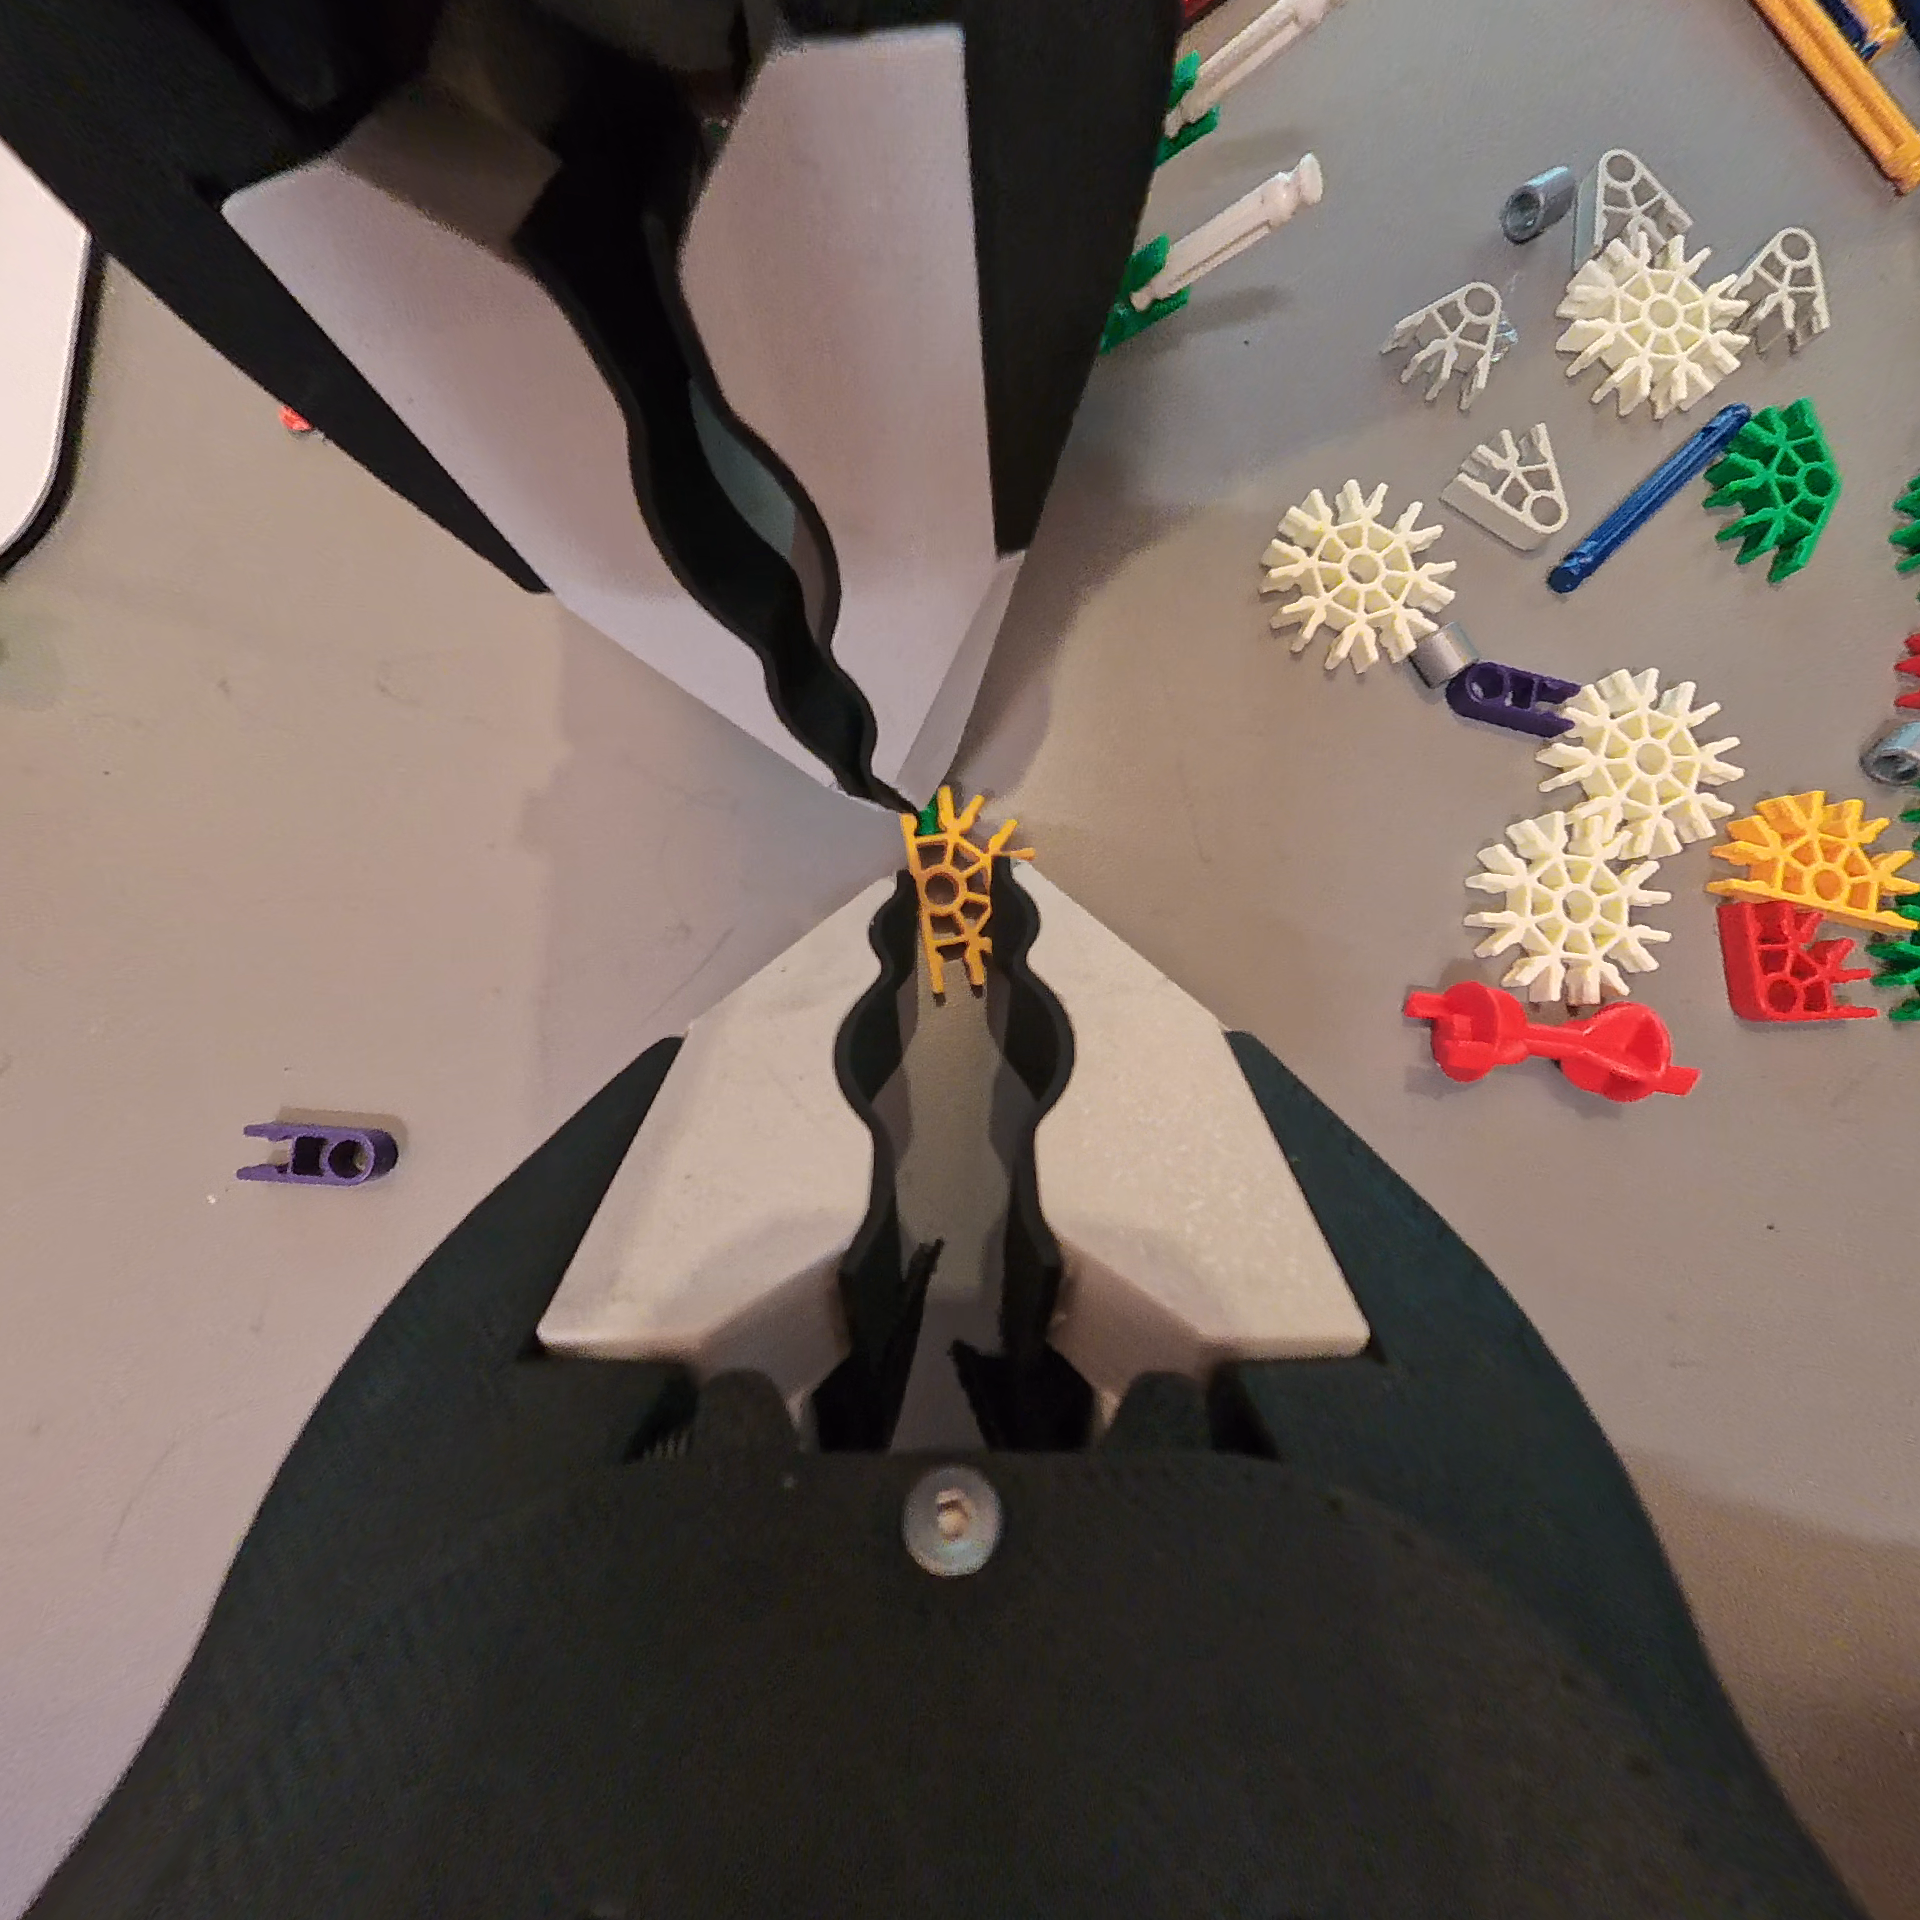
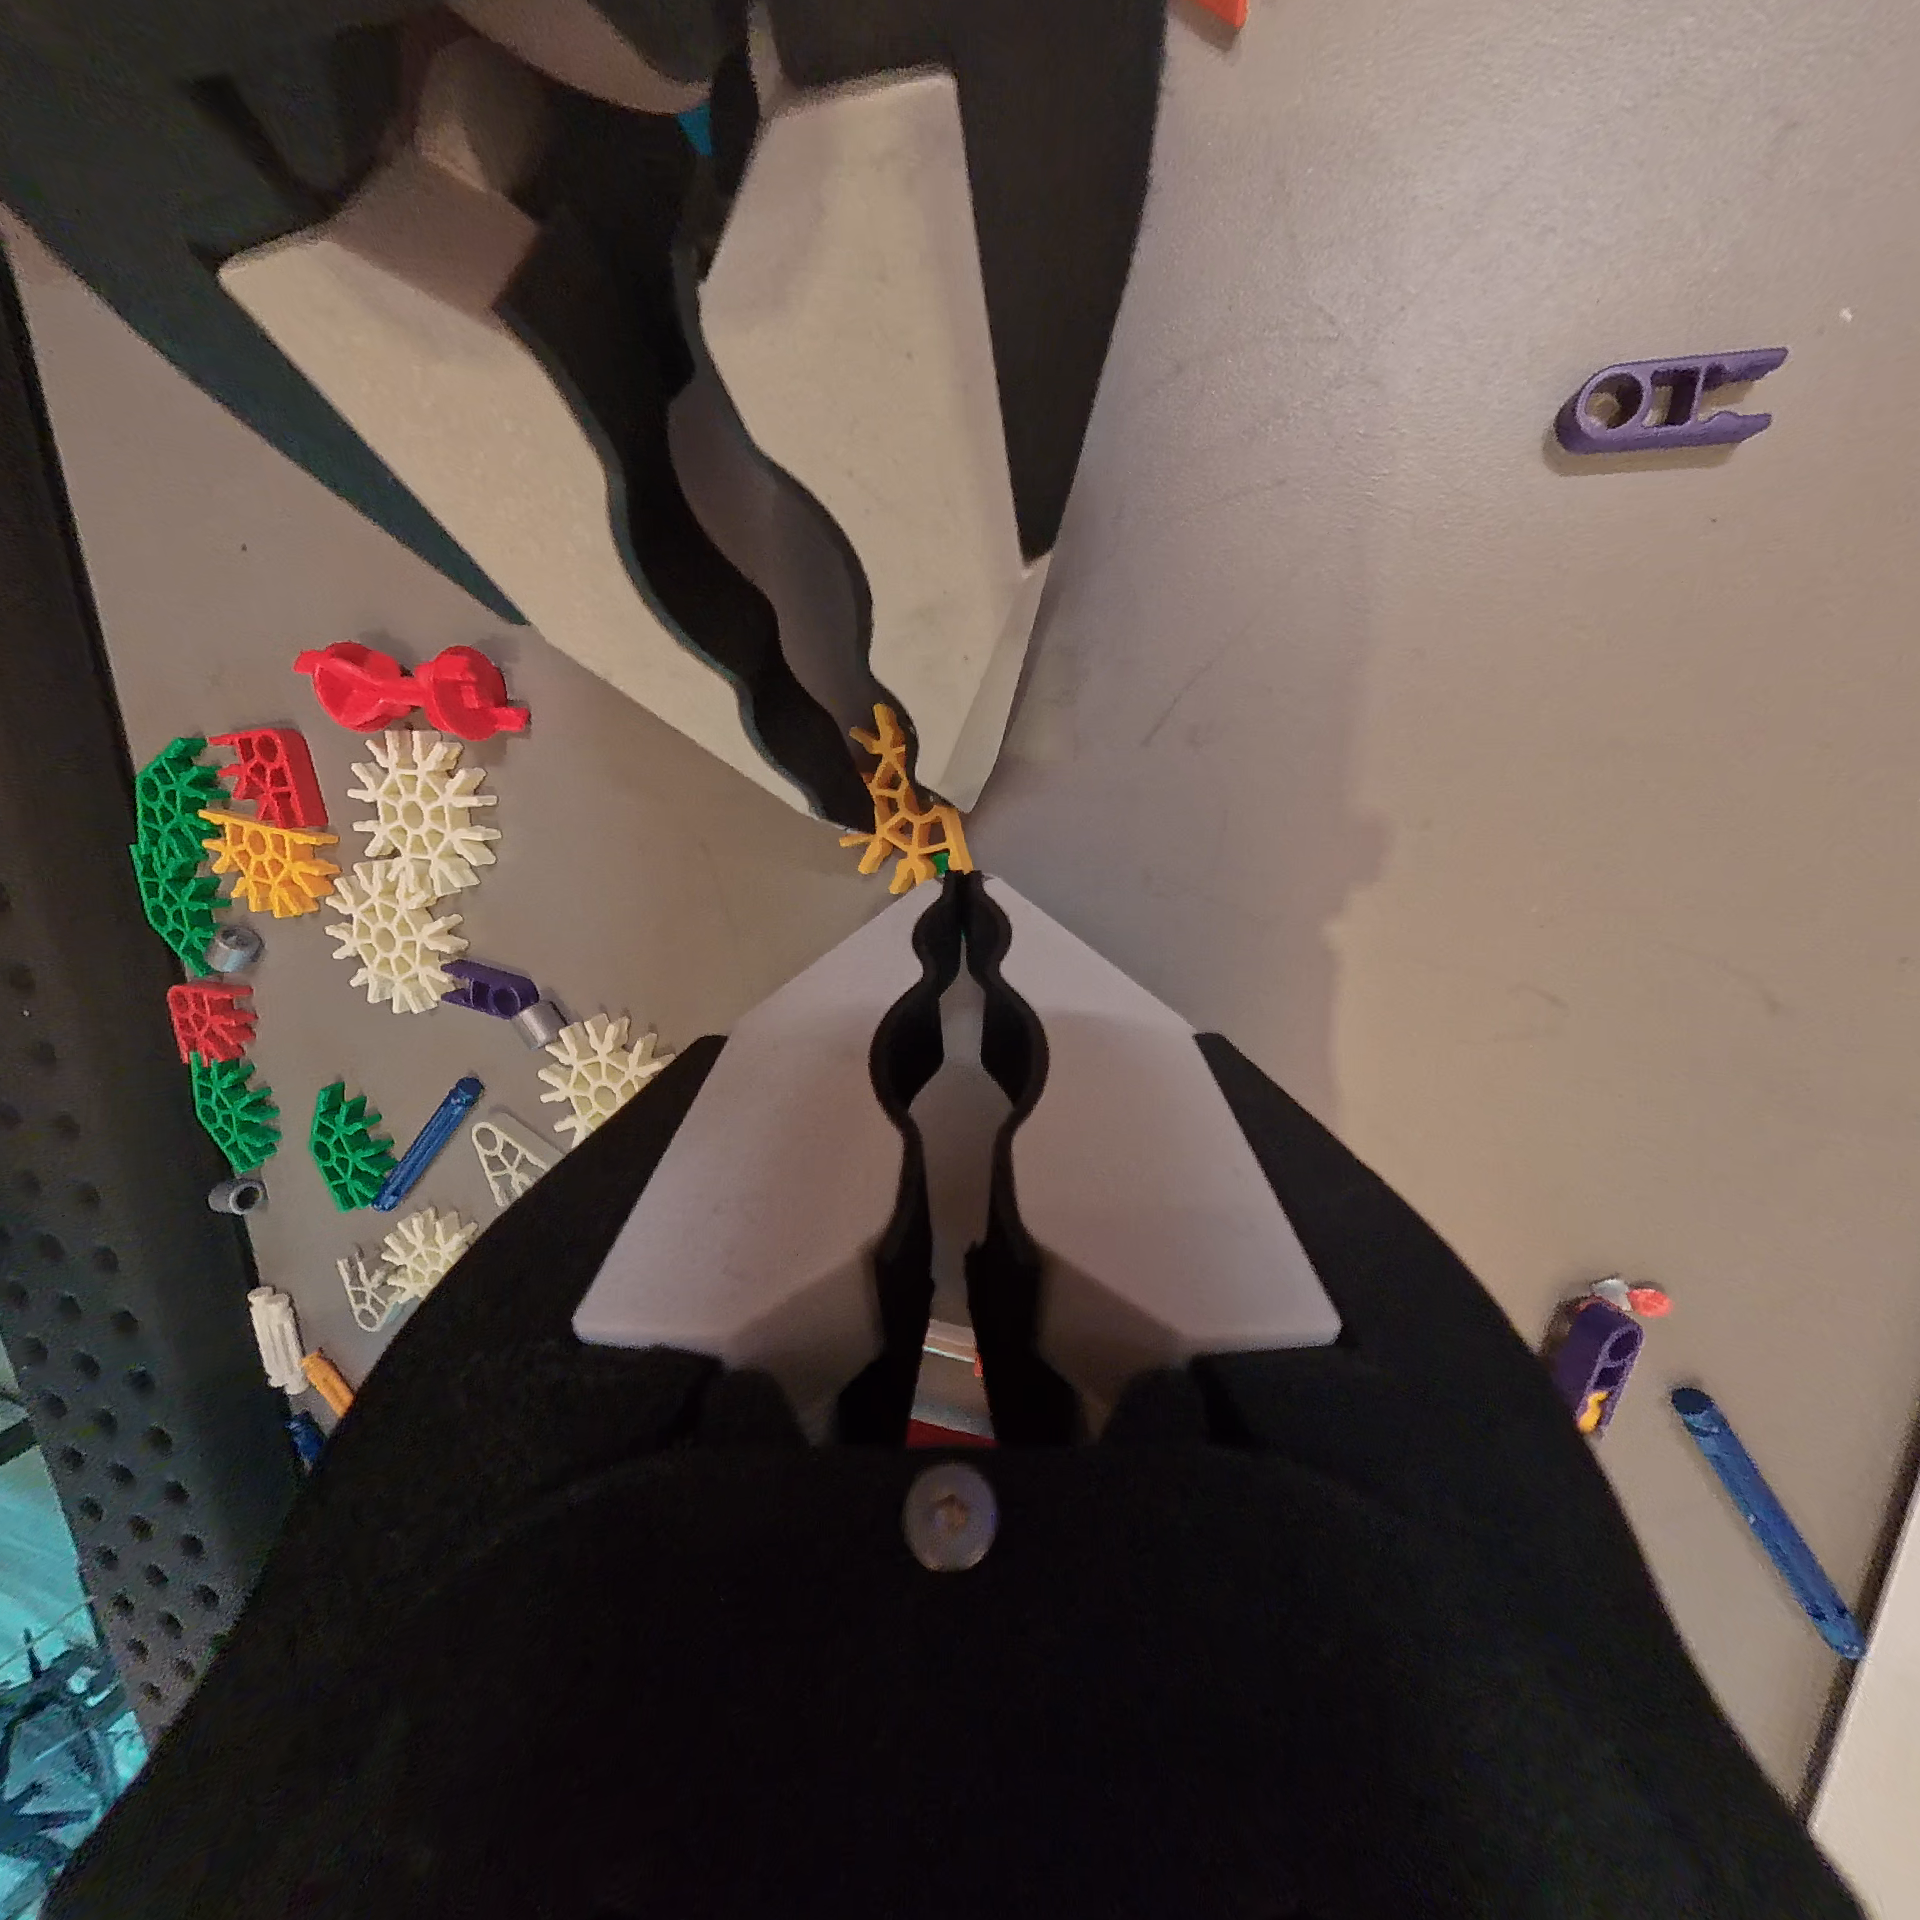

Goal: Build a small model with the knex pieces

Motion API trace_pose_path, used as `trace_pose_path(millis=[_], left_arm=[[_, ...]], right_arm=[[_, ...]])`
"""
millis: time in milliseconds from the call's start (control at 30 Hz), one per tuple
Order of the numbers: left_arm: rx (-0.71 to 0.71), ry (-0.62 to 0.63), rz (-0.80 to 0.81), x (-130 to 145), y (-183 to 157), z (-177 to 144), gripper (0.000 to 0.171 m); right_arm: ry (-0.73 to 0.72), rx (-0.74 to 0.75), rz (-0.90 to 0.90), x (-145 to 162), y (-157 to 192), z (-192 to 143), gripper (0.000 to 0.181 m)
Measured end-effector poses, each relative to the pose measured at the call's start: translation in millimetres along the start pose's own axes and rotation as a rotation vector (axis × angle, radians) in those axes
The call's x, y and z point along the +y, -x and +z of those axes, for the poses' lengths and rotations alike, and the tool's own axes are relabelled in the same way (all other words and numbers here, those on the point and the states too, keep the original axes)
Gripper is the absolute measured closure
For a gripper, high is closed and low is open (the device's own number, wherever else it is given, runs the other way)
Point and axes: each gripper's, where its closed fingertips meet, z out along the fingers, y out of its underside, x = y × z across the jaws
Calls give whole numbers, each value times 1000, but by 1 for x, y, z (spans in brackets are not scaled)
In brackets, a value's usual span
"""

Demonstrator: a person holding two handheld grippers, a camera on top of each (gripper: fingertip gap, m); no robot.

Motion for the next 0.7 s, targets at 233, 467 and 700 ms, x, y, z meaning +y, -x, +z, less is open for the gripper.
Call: trace_pose_path(millis=[233,467,700], left_arm=[[13,-20,-15,0,-3,2,162],[34,24,-7,5,-6,-3,161],[53,80,-54,16,-3,-28,142]], right_arm=[[22,-26,61,-3,3,4,181],[-35,73,76,-8,14,-36,175],[-234,198,114,20,76,-119,167]])
